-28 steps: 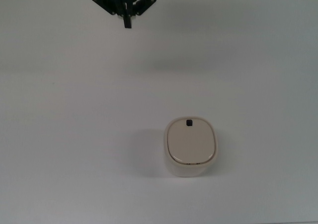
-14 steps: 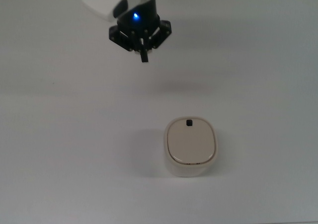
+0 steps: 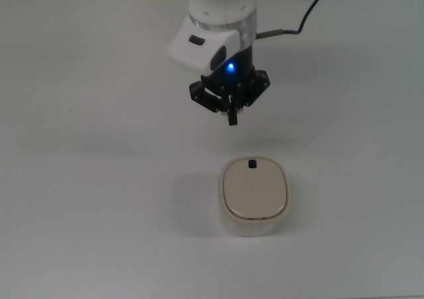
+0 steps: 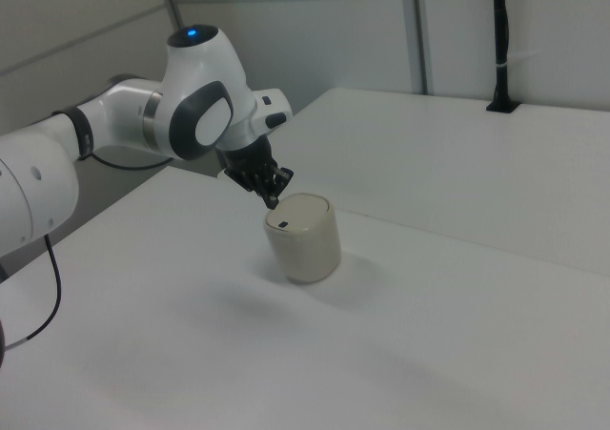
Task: Open the trash can
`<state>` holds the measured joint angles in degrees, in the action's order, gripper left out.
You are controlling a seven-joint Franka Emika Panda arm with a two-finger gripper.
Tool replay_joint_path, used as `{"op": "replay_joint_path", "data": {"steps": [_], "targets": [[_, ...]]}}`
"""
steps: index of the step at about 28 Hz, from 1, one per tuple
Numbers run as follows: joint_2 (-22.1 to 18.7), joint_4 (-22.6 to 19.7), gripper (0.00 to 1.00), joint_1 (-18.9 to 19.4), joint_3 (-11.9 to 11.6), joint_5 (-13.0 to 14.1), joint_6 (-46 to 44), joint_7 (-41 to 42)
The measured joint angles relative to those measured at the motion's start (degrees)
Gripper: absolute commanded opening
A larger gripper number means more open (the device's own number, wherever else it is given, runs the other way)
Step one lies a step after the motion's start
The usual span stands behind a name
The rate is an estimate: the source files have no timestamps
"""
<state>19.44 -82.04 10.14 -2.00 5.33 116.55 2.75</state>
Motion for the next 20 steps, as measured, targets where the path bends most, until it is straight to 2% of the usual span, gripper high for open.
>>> {"op": "replay_joint_path", "data": {"steps": [15, 20], "targets": [[6.2, -0.1, 0.00, 1.8, 0.2, -2.9, 9.3, 0.0], [7.3, -0.1, 0.00, 2.2, 0.2, -3.4, 10.0, 0.0]]}}
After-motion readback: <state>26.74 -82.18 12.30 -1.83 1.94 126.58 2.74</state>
